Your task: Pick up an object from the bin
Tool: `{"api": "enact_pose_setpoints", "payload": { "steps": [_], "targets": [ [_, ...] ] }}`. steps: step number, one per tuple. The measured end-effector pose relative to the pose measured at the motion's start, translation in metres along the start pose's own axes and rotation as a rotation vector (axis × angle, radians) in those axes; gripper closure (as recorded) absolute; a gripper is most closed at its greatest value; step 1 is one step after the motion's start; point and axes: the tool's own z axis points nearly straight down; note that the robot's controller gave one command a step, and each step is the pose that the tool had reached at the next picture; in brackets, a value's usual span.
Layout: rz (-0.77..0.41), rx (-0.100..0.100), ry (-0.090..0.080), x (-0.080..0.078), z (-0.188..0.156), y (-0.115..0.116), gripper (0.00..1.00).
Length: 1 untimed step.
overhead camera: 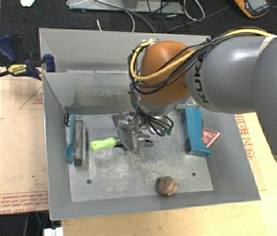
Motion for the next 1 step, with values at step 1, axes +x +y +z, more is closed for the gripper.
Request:
{"api": "enact_pose_setpoints", "payload": {
  "steps": [1],
  "targets": [
    [0.006, 0.0, -0.002, -0.0072, -0.0773, -0.0199, 1.0]
  ]
}}
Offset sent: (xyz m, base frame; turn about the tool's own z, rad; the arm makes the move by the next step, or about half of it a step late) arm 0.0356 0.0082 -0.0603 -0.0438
